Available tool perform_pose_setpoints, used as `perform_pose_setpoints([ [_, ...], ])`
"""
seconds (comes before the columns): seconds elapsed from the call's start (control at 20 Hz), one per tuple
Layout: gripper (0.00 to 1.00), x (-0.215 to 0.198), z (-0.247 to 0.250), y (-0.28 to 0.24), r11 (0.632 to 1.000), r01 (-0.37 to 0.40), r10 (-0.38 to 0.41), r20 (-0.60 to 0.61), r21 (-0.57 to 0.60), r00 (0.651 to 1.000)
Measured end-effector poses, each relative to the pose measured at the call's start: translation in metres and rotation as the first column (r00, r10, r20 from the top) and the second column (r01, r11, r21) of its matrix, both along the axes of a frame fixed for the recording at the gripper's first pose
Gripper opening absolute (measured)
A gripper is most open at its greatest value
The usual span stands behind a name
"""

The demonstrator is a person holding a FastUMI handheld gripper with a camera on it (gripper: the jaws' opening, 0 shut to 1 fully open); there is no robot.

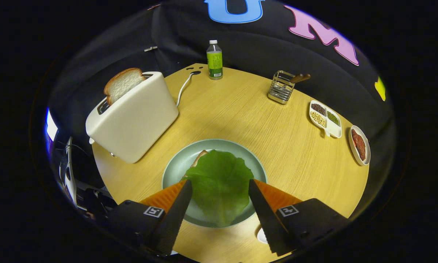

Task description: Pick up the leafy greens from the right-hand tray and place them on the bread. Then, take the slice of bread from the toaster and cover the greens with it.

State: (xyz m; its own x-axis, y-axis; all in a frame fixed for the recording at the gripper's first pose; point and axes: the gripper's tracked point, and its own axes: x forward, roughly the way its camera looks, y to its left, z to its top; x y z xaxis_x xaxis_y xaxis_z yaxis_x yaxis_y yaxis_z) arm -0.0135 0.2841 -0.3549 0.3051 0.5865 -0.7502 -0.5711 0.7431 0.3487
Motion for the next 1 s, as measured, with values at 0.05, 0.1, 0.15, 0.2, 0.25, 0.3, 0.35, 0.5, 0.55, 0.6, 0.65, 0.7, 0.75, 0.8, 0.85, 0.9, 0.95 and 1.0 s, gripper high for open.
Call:
perform_pose_setpoints([
  [0.05, 0.97, 0.001, 0.003, -0.001, 1.0, 0.002, -0.002, 0.015, -0.001, 1.0],
  [0.1, 0.99, 0.001, 0.007, -0.001, 1.0, 0.005, -0.005, 0.028, 0.006, 1.0],
  [0.15, 0.98, 0.001, 0.014, -0.001, 1.0, 0.012, -0.013, 0.031, 0.021, 0.999],
  [0.2, 0.98, -0.001, 0.023, -0.001, 0.999, 0.026, -0.027, 0.029, 0.042, 0.999],
  [0.25, 0.98, 0.001, 0.038, 0.0, 0.997, 0.044, -0.047, 0.036, 0.071, 0.998],
  [0.3, 0.98, 0.003, 0.055, 0.003, 0.992, 0.06, -0.066, 0.049, 0.107, 0.997],
  [0.35, 0.98, 0.007, 0.074, 0.005, 0.988, 0.071, -0.081, 0.065, 0.14, 0.995],
  [0.5, 0.99, 0.016, 0.132, 0.017, 0.972, 0.067, -0.098, 0.128, 0.227, 0.987],
  [0.55, 0.99, 0.019, 0.152, 0.024, 0.966, 0.061, -0.1, 0.147, 0.252, 0.984],
  [0.6, 0.99, 0.021, 0.171, 0.033, 0.959, 0.051, -0.098, 0.158, 0.279, 0.983],
  [0.65, 0.99, 0.023, 0.188, 0.044, 0.952, 0.04, -0.094, 0.165, 0.304, 0.982],
  [0.7, 0.99, 0.024, 0.2, 0.055, 0.947, 0.027, -0.086, 0.169, 0.321, 0.982],
  [0.75, 0.99, 0.024, 0.21, 0.067, 0.945, 0.018, -0.077, 0.168, 0.326, 0.983],
  [0.8, 0.99, 0.026, 0.217, 0.077, 0.946, 0.015, -0.073, 0.167, 0.324, 0.983],
  [0.85, 0.99, 0.029, 0.22, 0.089, 0.947, 0.011, -0.068, 0.168, 0.321, 0.983],
  [0.9, 0.99, 0.03, 0.221, 0.101, 0.949, 0.01, -0.063, 0.161, 0.314, 0.985],
  [0.95, 0.99, 0.03, 0.222, 0.114, 0.949, 0.008, -0.057, 0.148, 0.314, 0.987],
  [1.0, 0.99, 0.03, 0.223, 0.129, 0.947, 0.007, -0.053, 0.135, 0.322, 0.989],
])
